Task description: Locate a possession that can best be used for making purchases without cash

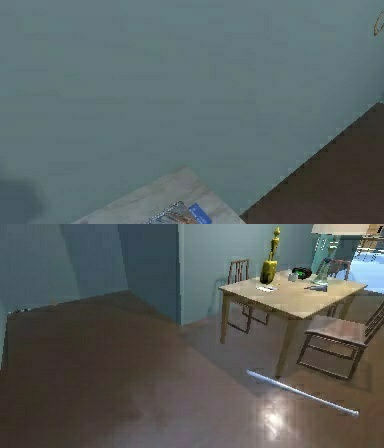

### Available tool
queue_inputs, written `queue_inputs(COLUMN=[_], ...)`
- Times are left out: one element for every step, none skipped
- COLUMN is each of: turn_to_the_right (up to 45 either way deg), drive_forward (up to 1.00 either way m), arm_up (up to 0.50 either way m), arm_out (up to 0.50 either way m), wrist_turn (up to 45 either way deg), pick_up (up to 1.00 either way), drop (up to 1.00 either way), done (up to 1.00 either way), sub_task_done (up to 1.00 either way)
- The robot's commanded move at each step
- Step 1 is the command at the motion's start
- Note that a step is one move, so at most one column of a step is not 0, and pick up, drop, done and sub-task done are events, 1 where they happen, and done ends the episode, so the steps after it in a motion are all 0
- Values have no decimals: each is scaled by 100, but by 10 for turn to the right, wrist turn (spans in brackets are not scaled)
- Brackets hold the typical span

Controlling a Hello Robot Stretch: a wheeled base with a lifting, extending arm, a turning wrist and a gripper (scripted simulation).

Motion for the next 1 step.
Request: queue_inputs(turn_to_the_right=[0], drive_forward=[0], arm_up=[0], arm_out=[0], wrist_turn=[0], pick_up=[0], drop=[0], done=[100], sub_task_done=[0])
